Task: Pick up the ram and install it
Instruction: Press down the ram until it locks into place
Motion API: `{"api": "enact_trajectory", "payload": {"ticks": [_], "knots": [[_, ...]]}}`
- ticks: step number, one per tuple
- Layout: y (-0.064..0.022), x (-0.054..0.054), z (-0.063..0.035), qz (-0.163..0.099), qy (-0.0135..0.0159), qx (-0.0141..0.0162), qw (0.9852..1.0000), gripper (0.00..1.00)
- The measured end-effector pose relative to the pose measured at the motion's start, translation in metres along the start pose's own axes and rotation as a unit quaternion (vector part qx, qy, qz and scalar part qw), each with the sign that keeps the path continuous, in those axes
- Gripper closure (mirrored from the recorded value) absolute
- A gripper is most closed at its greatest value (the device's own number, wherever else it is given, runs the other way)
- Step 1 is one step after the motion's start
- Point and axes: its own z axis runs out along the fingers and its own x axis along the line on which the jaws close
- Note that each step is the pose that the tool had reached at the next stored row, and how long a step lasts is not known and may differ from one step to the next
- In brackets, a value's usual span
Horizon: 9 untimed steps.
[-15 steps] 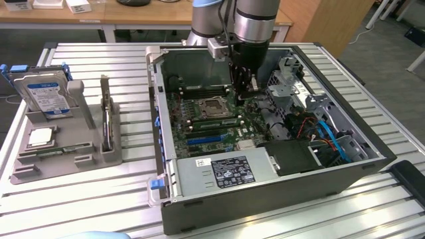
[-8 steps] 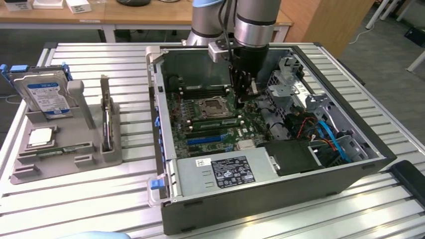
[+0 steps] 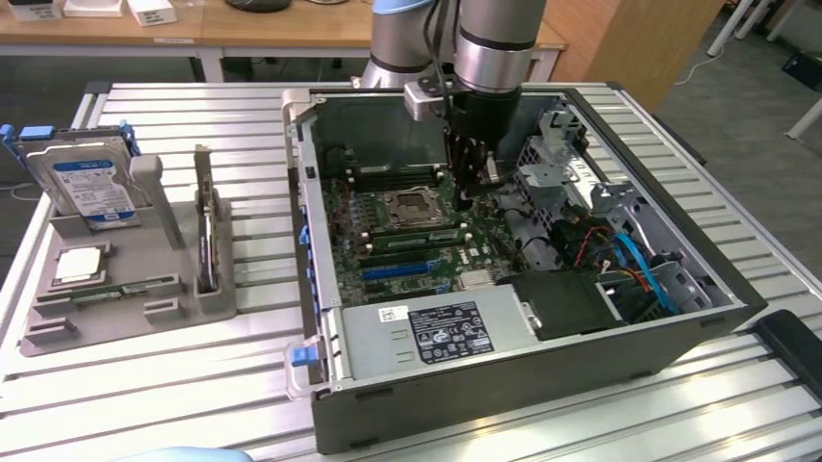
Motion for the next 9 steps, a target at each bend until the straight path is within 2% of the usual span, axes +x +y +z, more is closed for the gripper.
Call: {"api": "enact_trajectory", "payload": {"ticks": [2,3,9], "knots": [[-0.0003,0.0,0.0015,0.001,-0.0001,-0.0046,1.0,0.9],[-0.0007,0.0,0.0025,0.001,-0.0002,-0.0057,1.0,0.9],[-0.0046,-0.001,0.0129,0.005,-0.0002,-0.007,1.0,0.9]]}}
